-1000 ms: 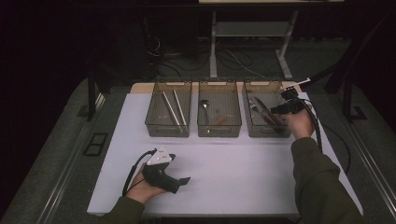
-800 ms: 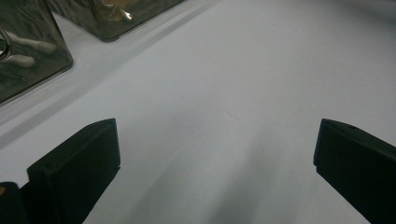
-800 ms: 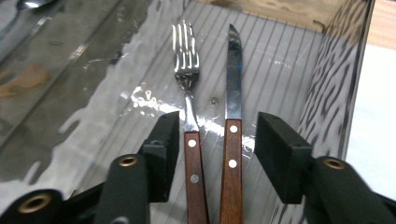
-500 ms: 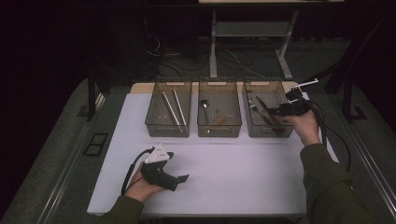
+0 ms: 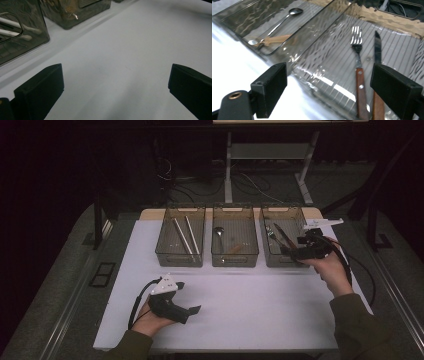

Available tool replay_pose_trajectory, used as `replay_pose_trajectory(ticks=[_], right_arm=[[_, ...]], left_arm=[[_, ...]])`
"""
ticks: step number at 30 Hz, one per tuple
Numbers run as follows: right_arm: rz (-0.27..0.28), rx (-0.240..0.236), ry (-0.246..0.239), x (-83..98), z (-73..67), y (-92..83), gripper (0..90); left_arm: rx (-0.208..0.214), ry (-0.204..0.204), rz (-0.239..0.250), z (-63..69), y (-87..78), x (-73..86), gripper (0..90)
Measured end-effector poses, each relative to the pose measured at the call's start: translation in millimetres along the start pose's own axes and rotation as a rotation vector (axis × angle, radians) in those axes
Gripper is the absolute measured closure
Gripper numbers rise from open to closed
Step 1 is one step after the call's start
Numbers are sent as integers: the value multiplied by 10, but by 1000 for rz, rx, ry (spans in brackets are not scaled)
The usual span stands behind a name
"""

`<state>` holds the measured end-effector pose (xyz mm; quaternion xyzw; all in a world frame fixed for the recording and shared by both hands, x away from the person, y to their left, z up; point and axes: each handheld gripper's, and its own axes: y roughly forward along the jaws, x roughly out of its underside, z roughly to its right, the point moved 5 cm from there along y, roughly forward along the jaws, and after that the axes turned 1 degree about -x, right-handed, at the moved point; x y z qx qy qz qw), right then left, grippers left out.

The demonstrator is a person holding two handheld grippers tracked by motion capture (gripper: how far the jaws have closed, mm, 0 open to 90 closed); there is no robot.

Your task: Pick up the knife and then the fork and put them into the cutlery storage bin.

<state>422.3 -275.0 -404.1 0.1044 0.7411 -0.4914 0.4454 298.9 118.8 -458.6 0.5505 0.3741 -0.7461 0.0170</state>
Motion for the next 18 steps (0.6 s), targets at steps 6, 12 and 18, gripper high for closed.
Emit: replay_pose_trajectory(ticks=[6, 12, 18], right_arm=[[55, -53, -7, 190, -229, -144, 138], [69, -75, -31, 436, -388, -243, 133], [66, -98, -33, 697, -450, -296, 119]], left_arm=[[5, -2, 0, 13, 4, -1, 0], [5, -1, -4, 20, 8, 1, 0], [5, 1, -7, 26, 9, 0, 0]])
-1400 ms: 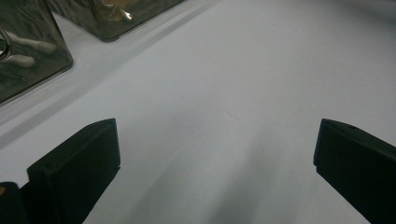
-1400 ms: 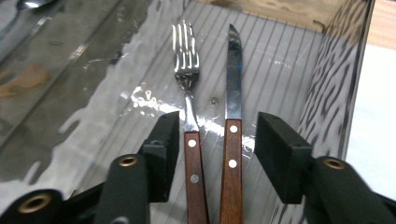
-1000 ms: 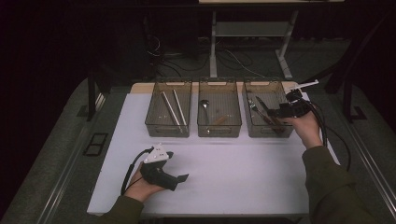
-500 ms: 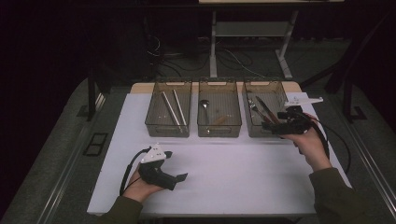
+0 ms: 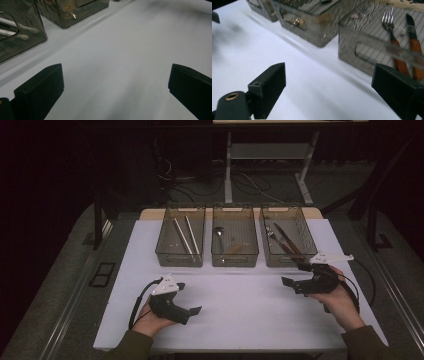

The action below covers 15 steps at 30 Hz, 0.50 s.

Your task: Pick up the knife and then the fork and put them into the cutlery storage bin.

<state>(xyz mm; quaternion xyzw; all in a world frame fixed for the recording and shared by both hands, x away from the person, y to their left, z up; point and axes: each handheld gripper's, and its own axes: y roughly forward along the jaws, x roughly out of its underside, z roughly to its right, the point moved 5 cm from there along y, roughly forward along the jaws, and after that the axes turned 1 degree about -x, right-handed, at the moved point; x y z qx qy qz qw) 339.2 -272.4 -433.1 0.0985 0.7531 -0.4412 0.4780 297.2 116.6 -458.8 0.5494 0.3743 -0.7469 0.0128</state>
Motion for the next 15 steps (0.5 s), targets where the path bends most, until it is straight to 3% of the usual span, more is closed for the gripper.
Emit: replay_pose_trajectory(ticks=[5, 15], right_arm=[[-23, -7, 24, 206, -61, -69, 118], [7, -31, 24, 489, -151, -154, 117]], left_arm=[[0, 2, 0, 4, -2, -1, 0], [-2, 7, -1, 9, 2, -4, 0]])
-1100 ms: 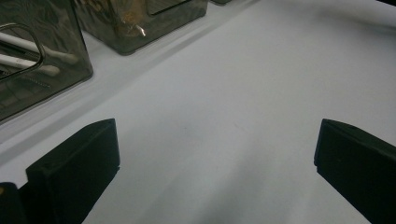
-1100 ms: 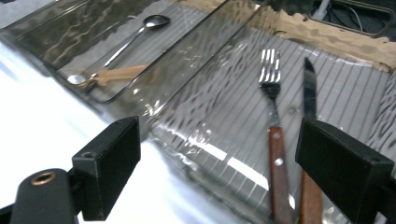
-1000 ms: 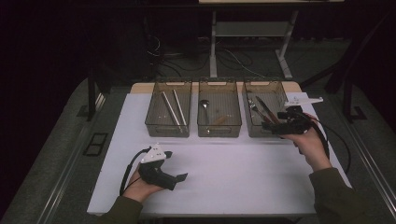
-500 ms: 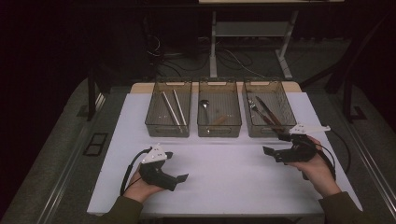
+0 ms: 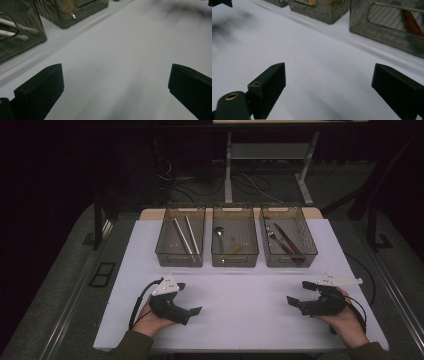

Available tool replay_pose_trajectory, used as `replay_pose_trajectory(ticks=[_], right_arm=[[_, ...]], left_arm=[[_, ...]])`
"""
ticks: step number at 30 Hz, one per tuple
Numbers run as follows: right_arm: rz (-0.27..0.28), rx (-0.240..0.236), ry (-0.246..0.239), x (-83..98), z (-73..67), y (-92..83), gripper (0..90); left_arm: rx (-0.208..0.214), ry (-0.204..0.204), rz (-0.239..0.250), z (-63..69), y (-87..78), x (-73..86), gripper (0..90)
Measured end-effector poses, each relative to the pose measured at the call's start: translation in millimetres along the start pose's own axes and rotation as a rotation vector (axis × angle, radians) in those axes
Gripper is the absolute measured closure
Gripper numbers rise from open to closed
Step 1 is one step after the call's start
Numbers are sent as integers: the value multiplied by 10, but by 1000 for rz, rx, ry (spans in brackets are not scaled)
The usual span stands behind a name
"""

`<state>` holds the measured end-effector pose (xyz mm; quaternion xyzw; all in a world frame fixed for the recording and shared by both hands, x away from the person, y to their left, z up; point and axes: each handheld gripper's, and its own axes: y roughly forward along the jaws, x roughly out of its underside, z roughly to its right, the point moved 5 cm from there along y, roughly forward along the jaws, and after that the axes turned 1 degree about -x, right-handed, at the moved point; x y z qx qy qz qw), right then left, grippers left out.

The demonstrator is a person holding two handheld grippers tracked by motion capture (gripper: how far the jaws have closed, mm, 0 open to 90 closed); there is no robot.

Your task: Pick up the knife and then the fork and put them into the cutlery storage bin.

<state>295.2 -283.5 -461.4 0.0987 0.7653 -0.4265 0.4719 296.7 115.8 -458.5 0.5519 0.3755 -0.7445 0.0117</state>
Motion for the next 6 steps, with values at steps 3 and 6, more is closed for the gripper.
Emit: replay_pose_trajectory(ticks=[3, 6], right_arm=[[-12, -4, -5, 35, -34, 28, 118], [-24, -9, -14, 52, -57, 72, 117]], left_arm=[[-2, 2, -5, -1, 2, 5, 0], [-6, 2, -6, -5, 1, 7, 0]])
